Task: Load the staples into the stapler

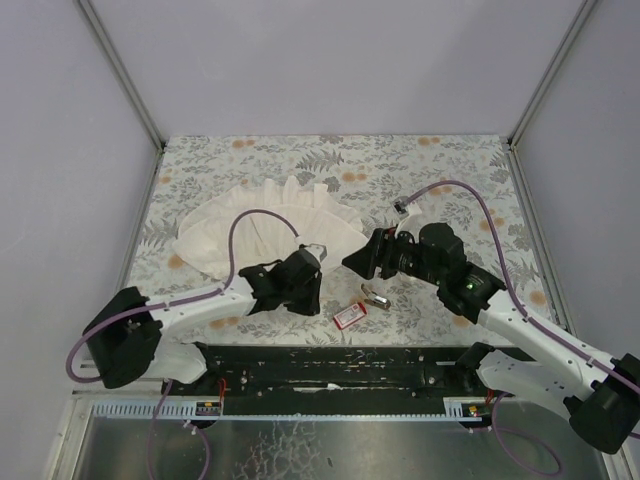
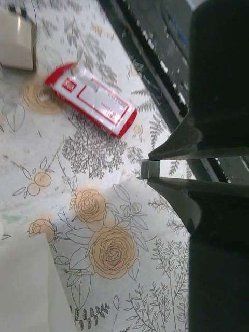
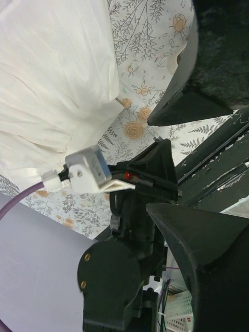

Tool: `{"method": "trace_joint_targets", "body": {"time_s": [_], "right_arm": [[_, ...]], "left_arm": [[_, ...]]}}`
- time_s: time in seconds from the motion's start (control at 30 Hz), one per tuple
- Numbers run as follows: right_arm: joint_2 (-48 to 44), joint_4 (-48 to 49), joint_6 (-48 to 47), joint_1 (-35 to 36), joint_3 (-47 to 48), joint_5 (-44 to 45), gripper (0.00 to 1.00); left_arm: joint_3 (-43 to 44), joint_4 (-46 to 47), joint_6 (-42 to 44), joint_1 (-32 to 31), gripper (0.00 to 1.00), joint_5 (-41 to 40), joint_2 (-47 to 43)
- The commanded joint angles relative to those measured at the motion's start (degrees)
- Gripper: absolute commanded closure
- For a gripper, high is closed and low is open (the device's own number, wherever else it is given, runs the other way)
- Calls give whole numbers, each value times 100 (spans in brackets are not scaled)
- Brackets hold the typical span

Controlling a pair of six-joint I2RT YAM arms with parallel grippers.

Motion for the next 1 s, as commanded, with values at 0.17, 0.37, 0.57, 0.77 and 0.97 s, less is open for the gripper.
{"method": "trace_joint_targets", "body": {"time_s": [0.17,0.37,0.57,0.77,0.97], "right_arm": [[-196,35,-168,-32,-49,211,32],[-197,31,-149,-30,-103,211,32],[-230,33,-127,-33,-143,220,32],[-221,36,-115,-30,-140,229,32],[-208,57,-94,-30,-144,228,32]], "left_arm": [[618,-653,372,-563,95,-1156,945],[793,-731,453,-723,92,-1185,1318],[892,-850,516,-804,86,-1253,1581],[959,-939,550,-867,78,-1289,1738],[983,-1061,533,-922,71,-1414,1824]]}}
